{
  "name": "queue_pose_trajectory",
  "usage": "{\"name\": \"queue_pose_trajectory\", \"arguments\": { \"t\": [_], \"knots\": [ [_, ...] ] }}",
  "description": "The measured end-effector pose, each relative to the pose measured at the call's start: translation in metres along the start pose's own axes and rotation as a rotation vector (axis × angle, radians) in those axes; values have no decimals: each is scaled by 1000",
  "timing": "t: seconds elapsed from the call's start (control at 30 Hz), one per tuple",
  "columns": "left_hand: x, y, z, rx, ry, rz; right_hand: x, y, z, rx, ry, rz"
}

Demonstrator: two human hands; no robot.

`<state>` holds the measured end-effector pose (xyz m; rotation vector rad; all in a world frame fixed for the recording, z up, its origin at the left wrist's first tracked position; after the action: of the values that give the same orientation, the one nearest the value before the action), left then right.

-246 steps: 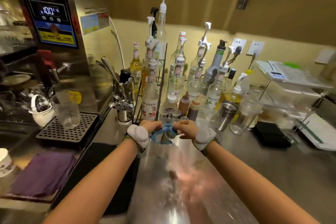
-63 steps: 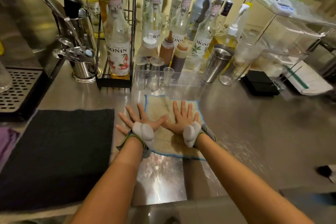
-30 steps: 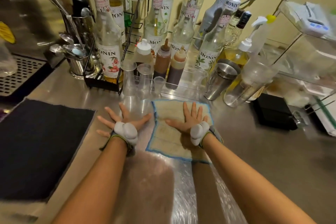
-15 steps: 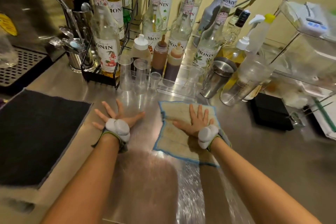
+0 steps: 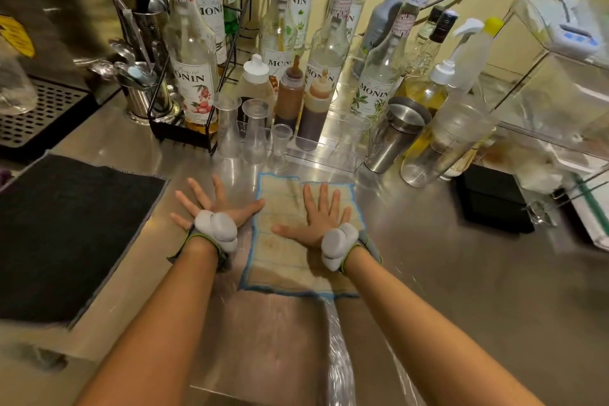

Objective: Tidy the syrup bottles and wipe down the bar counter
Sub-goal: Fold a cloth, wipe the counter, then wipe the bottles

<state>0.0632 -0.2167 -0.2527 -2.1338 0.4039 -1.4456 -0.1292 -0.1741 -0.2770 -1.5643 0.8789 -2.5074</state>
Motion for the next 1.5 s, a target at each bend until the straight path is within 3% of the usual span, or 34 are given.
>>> {"name": "queue_pose_trajectory", "arguments": {
  "t": [0.3, 0.53, 0.67, 0.8, 0.9, 0.97, 1.17, 1.5],
  "knots": [
    [-3, 15, 7, -58, 16, 34, 14, -13, -60, -217, 36, -57],
    [7, 26, 17, -122, 26, 93, -13, -26, 9, -194, 46, -39],
    [19, 28, 22, -182, -58, 258, -33, -34, 60, -125, 43, -75],
    [52, 33, 42, -271, -379, 125, -55, -43, 102, -62, 31, -75],
    [67, 44, 69, -233, -166, 74, -68, -46, 129, -49, 40, -63],
    [64, 46, 85, -186, -114, 136, -69, -43, 135, -74, 43, -67],
    [47, 53, 98, -275, -108, 203, -60, -15, 137, -112, 47, -108],
    [52, 44, 86, -324, -181, 222, -73, -36, 134, -139, 7, -135]
  ]
}}
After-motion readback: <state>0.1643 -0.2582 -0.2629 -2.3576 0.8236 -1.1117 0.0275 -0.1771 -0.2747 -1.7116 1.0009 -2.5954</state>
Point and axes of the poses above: each hand's wrist, its own y-axis towards the middle knuckle, its own x-axis out of the back of the hand, z = x × y, the point moved 10 cm from there along y, towards the middle knuckle, and after that the axes turned 4 degrees about z, right-handed, at the moved point
